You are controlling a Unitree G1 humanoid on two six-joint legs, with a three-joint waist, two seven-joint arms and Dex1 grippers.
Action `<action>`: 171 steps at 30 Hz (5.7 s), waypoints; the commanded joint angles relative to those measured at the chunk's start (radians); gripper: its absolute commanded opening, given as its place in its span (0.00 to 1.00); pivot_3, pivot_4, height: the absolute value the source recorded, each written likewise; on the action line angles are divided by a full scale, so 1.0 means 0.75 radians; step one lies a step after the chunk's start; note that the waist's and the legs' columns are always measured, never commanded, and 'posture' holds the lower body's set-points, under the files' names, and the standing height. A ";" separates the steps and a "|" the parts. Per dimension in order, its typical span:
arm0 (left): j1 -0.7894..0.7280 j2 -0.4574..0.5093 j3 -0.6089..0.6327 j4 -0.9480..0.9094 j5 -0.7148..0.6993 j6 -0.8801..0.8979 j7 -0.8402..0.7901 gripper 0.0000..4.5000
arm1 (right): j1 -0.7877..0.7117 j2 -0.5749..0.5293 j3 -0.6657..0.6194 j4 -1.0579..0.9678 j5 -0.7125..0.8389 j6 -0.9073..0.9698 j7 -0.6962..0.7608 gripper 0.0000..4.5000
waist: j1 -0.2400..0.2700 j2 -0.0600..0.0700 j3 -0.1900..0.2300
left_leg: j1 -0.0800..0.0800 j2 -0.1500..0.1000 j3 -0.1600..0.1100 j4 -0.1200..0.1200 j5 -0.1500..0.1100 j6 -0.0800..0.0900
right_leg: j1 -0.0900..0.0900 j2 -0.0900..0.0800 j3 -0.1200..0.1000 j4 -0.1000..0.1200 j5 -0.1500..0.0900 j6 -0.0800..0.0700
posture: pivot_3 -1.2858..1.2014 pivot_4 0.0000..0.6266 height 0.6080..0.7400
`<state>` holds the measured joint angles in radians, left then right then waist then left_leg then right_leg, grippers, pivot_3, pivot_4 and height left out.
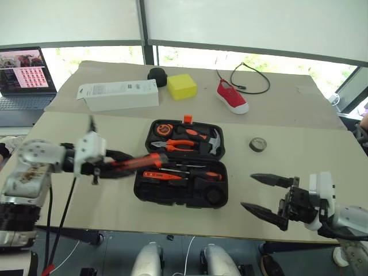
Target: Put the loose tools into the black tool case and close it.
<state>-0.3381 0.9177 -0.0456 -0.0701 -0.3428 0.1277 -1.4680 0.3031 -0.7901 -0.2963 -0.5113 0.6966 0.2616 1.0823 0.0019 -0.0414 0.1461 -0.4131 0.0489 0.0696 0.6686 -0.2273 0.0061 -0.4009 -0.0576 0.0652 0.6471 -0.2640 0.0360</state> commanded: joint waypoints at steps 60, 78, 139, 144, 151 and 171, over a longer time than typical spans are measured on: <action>-0.147 -0.290 -0.156 0.082 0.001 0.032 0.030 0.32 | -0.172 0.158 0.075 0.071 -0.110 -0.042 -0.089 1.00 | 0.010 0.002 -0.001 | -0.004 0.000 -0.003 0.011 -0.001 0.004 | 0.001 0.003 0.001 0.001 0.000 0.003 | 0.52 0.24 1.00; -0.110 -0.386 -0.402 0.146 0.308 0.194 0.267 0.01 | -0.106 0.166 0.054 0.098 -0.123 -0.098 -0.076 1.00 | 0.019 0.006 -0.003 | 0.010 -0.002 -0.003 0.011 -0.001 0.004 | 0.016 0.001 0.000 0.000 -0.001 0.004 | 0.52 0.24 1.00; 0.190 -0.326 0.319 -0.015 -0.388 0.152 0.250 1.00 | -1.724 0.098 0.697 2.054 -1.105 -0.255 -0.079 0.01 | -0.025 0.019 -0.004 | -0.007 -0.002 0.003 -0.003 -0.001 0.004 | -0.010 -0.001 0.003 -0.002 0.000 0.001 | 0.52 0.24 1.00; 0.202 -0.334 0.314 -0.026 -0.385 0.150 0.244 1.00 | -1.739 0.107 0.652 2.069 -1.077 -0.347 -0.011 0.01 | -0.027 0.019 -0.004 | -0.007 -0.002 0.003 -0.003 -0.001 0.004 | -0.010 0.000 0.003 -0.002 0.000 0.001 | 0.52 0.24 1.00; 0.273 -0.291 0.310 -0.047 -0.343 0.032 0.139 1.00 | -1.534 0.029 0.580 1.103 -0.608 0.210 0.539 0.01 | -0.031 0.024 -0.001 | -0.007 0.000 -0.001 -0.003 -0.001 0.004 | -0.011 0.000 0.004 0.000 0.000 0.001 | 0.52 0.24 1.00; 0.586 -0.254 0.321 -0.235 -0.345 -0.044 0.137 1.00 | -1.206 -0.145 1.046 0.110 -0.464 0.973 0.219 0.01 | -0.018 0.020 -0.002 | -0.010 0.000 -0.006 0.001 -0.001 0.004 | -0.015 -0.001 0.002 0.001 0.000 0.000 | 0.52 0.24 1.00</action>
<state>0.0950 0.7296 0.1780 -0.2173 -0.5869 0.1087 -1.3728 -0.6034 -0.8878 0.4627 -0.4120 0.3659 0.9930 1.2526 -0.0115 -0.0268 0.1447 -0.4206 0.0486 0.0652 0.6694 -0.2283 0.0093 -0.4119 -0.0584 0.0665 0.6481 -0.2638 0.0363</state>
